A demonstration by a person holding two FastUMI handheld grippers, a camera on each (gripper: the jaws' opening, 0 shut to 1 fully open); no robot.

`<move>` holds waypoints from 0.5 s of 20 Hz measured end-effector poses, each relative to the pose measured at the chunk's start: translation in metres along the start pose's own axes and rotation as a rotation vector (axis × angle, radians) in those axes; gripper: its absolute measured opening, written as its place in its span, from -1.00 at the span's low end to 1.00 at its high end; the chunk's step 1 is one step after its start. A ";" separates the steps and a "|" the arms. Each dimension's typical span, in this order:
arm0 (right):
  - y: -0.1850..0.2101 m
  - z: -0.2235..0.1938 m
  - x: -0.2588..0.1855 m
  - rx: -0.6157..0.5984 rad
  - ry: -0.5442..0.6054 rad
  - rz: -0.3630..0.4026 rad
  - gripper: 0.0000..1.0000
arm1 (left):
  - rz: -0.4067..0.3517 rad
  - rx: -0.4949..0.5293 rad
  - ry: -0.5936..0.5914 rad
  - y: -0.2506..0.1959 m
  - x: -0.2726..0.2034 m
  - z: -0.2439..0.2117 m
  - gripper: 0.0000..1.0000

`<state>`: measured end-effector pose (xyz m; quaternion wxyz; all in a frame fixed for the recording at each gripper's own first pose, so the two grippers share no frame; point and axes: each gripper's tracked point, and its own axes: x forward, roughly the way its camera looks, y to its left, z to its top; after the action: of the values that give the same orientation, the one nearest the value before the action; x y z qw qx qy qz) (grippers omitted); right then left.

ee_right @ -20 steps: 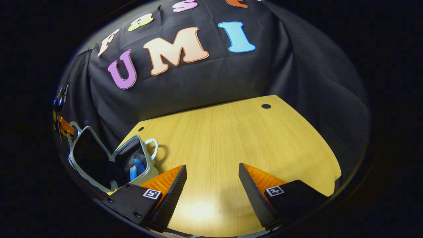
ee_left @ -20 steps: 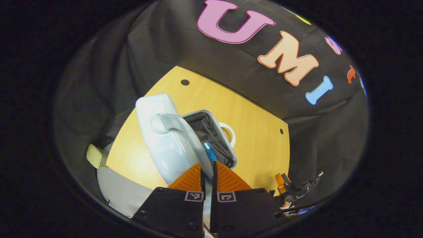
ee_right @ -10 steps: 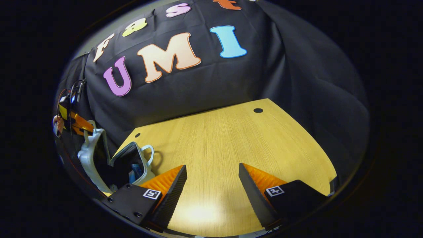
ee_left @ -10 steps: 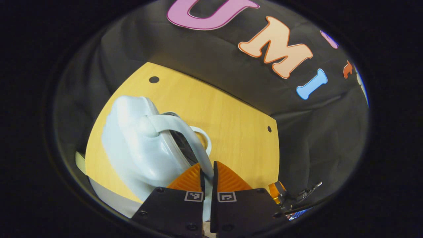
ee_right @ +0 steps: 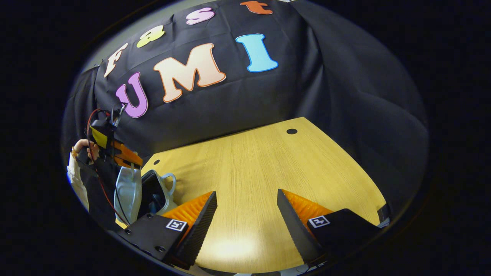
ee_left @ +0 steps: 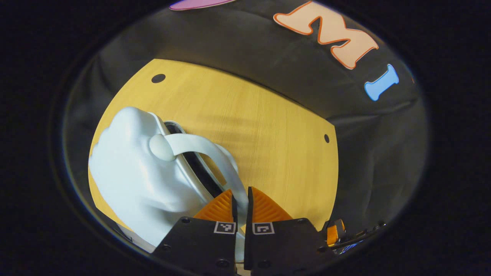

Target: First open the suitcase, pack the skin care products into it, and then close the suitcase.

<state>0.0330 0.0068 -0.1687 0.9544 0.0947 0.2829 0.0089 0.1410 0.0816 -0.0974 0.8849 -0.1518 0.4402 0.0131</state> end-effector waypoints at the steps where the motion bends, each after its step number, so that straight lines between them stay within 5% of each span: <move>1: -0.004 -0.001 -0.001 0.006 0.001 -0.006 0.97 | 0.013 0.004 0.017 0.001 0.007 -0.002 -0.97; 10: -0.032 -0.006 -0.018 0.042 -0.011 -0.036 0.97 | 0.101 0.043 0.068 0.005 0.029 -0.004 -0.93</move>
<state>0.0133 -0.0250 -0.1698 0.9538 0.1094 0.2796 -0.0146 0.1550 0.0823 -0.1237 0.8707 -0.1109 0.4772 0.0433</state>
